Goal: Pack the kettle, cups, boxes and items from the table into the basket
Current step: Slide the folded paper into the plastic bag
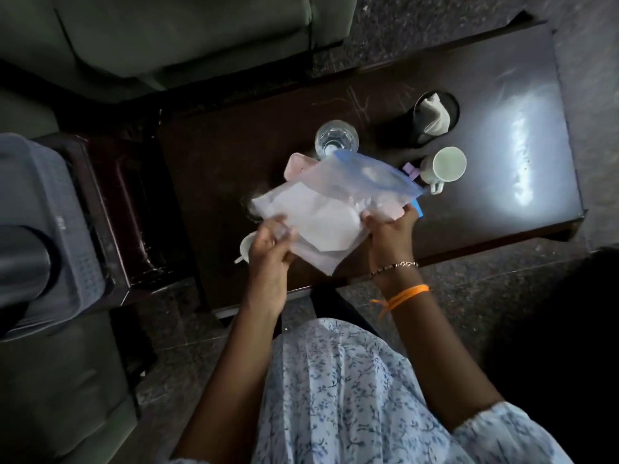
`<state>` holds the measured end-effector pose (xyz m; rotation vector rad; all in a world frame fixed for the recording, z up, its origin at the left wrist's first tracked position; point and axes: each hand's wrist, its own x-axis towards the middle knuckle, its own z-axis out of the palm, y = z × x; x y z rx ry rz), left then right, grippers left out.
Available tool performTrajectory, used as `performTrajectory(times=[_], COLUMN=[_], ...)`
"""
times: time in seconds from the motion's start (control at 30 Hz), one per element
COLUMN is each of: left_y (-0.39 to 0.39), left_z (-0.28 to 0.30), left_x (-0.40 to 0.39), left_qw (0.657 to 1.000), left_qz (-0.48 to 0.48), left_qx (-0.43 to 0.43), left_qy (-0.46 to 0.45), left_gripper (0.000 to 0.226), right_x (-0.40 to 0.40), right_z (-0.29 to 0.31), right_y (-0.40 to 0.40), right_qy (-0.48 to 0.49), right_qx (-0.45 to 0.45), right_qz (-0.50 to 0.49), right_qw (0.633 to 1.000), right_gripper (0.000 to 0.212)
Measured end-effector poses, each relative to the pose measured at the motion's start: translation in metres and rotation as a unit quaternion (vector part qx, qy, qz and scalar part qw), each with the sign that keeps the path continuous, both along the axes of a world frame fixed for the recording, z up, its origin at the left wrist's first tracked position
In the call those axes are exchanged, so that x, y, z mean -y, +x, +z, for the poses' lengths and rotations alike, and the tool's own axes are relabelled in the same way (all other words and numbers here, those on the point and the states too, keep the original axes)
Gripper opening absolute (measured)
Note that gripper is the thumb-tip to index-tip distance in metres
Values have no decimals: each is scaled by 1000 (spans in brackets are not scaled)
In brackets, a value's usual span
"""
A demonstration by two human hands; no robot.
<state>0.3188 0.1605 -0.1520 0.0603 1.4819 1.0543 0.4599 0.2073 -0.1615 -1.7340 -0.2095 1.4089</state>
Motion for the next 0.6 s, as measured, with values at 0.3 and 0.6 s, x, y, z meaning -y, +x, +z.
performTrajectory(times=[0.3,0.6], left_y=[-123,-140], left_z=[5,7], left_x=[24,53], left_qw=[975,954], left_qz=[-163,-255], left_qx=[22,-160], left_qy=[-152,14], left_gripper=[54,47], right_x=[37,59], right_z=[23,22], right_y=[-33,-50], right_qy=[44,71], right_qx=[-66,91], right_qz=[231,382], right_qw=[970,917], right_gripper=[44,50])
